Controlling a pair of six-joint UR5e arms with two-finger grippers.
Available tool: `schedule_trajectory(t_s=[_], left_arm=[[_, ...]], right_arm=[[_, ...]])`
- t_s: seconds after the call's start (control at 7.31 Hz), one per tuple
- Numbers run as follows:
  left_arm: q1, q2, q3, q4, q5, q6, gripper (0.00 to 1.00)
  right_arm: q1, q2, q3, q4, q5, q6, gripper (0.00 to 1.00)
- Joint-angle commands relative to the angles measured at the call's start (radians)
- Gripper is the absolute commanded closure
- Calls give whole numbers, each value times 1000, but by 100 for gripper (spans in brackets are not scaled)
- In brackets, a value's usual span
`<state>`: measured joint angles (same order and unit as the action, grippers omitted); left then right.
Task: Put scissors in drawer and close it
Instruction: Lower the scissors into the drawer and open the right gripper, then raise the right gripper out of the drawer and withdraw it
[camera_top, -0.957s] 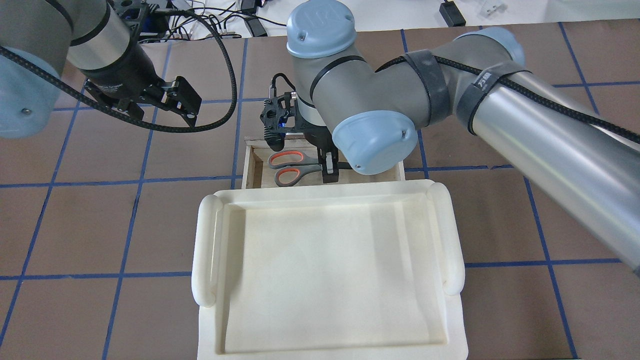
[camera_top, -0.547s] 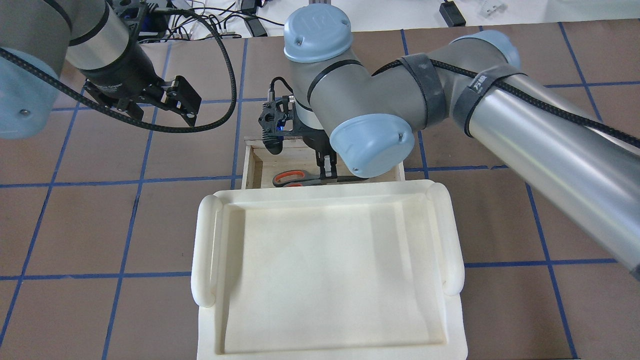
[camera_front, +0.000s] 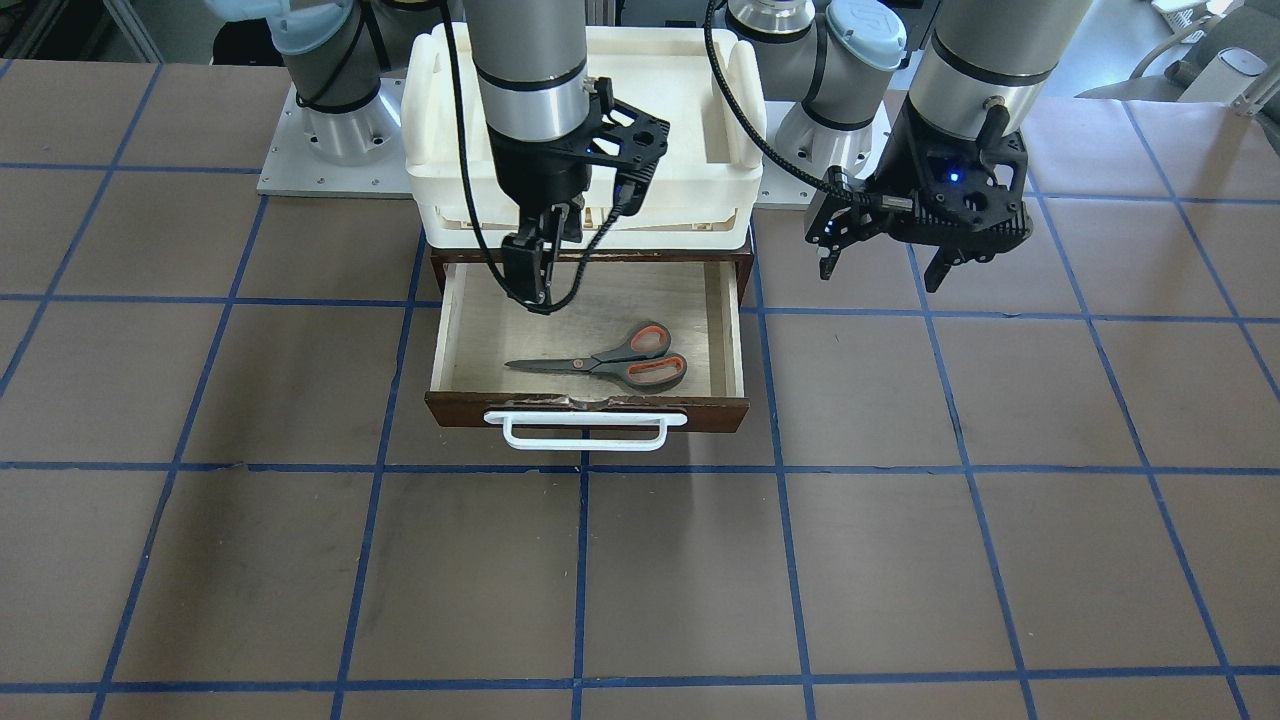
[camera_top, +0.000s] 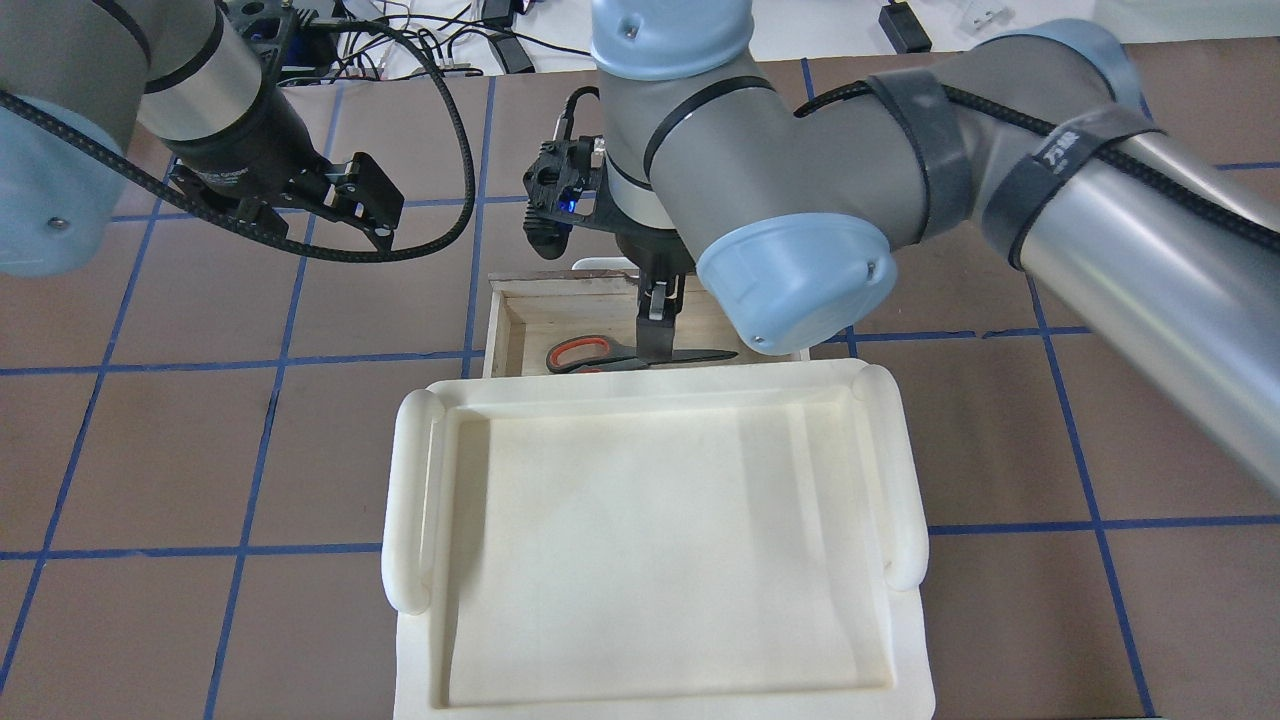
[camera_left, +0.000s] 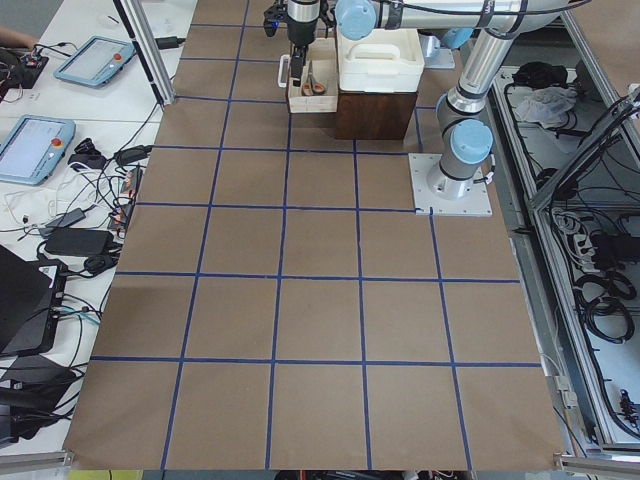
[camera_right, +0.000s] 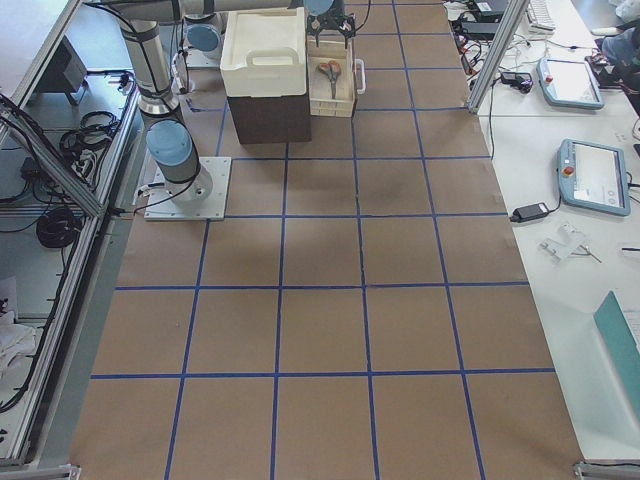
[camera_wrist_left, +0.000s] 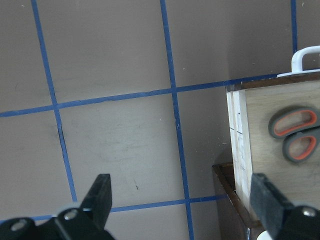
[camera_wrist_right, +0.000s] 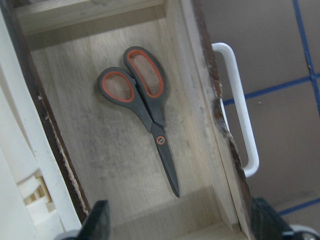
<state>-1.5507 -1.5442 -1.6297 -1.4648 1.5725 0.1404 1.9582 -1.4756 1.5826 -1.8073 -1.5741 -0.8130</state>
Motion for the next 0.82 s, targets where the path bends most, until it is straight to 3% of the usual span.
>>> schedule_trajectory(t_s=[0.0,0.41,0.68], left_arm=[[-2,-2,-1,-3,10,-2,0],[-8,-16,-2,0,-3,-5,0],[-8,-13,-4,-5,-3,-5,0]], right_arm=[[-83,-104,0,76,-27,379,0],[-134,-176,0,86,-34,660,0],[-163,-178,4,86,-35,740,0]])
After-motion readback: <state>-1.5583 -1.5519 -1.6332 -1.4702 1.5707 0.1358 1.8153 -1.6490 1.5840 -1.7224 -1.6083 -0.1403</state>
